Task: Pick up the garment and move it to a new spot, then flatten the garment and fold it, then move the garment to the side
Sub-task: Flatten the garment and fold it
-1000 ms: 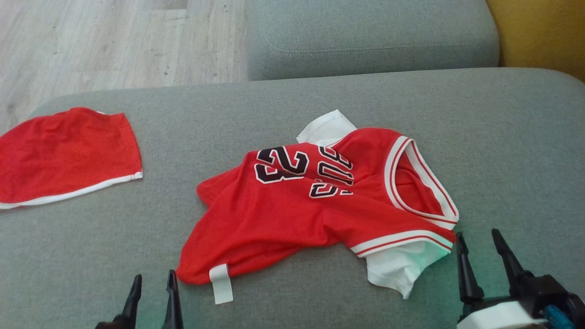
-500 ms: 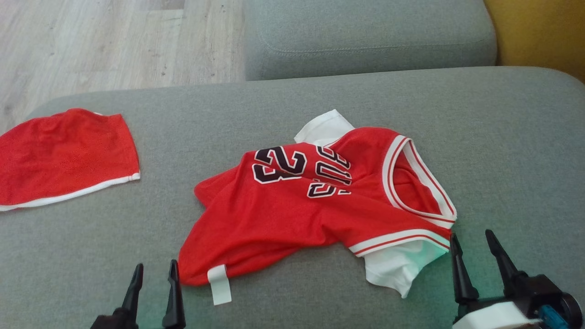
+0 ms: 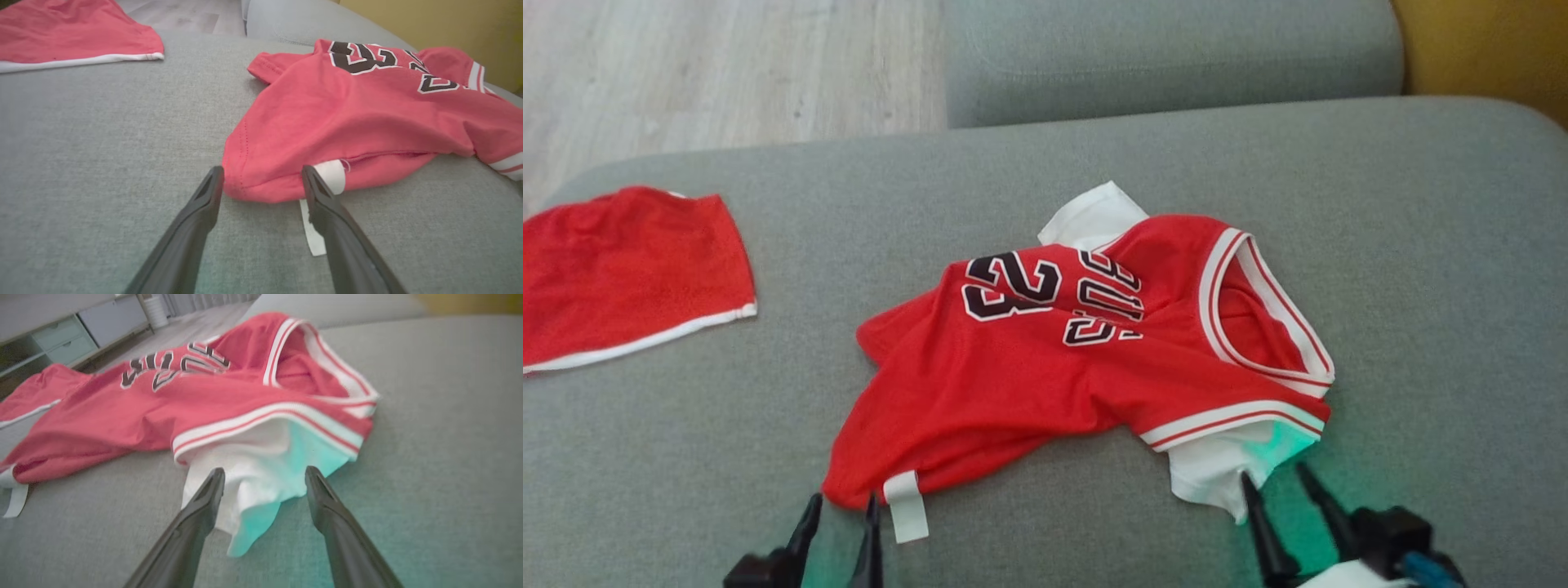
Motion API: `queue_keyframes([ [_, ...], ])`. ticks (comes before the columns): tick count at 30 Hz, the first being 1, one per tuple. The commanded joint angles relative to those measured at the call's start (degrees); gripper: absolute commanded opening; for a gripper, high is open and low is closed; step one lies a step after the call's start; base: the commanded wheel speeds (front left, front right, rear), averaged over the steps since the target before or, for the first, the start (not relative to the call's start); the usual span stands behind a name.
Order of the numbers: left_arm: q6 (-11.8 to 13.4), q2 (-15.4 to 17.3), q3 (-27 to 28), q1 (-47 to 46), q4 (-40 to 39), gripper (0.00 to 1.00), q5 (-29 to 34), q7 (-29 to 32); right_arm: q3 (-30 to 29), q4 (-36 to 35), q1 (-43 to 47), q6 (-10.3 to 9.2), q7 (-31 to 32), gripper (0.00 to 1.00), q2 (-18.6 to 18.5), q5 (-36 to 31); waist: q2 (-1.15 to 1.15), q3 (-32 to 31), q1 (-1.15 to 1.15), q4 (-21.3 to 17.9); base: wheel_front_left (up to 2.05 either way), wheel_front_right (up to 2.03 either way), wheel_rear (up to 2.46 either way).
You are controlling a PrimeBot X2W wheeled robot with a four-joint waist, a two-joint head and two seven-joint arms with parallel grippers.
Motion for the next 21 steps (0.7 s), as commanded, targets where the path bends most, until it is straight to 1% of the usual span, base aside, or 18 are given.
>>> queue_keyframes([
  [1,-0.2,0.6,1.2,-3.5,-1.1,1.00,-0.2,0.6,2.4,-0.7,-2.8,-0.04,1.1,1.00,-1.0,0.6,0.00,1.2,0.00,-0.2,0.00,0.00,0.00],
  [6,-0.7,1.1,-0.2,-6.0,-0.4,1.00,-1.1,3.5,4.3,2.5,-5.6,-0.04,4.3,1.00,-1.1,3.3,0.00,3.8,0.00,0.1,0.00,0.00,0.00],
  [9,-0.9,1.2,-0.7,-6.8,-0.2,1.00,-1.9,4.8,4.8,3.8,-6.9,-0.04,4.8,1.00,-1.1,4.0,0.00,4.6,0.00,0.4,0.00,0.00,0.00],
  [13,-1.1,1.7,-1.3,-6.9,-0.9,1.00,-3.0,6.8,6.0,5.8,-7.7,-0.04,7.1,1.00,-1.0,5.4,0.00,5.0,0.00,0.7,0.00,0.00,0.00],
  [19,-1.3,2.2,-1.6,-6.4,-2.4,1.00,-4.5,9.1,7.4,6.5,-8.3,-0.04,9.1,1.00,-1.3,6.7,0.00,5.4,0.00,0.6,0.00,0.00,0.00],
  [21,-0.9,2.7,-1.4,-6.0,-3.0,1.00,-4.6,9.8,7.7,6.5,-8.5,-0.04,9.3,1.00,-1.4,7.0,0.00,5.4,0.00,0.4,0.00,0.00,0.00],
])
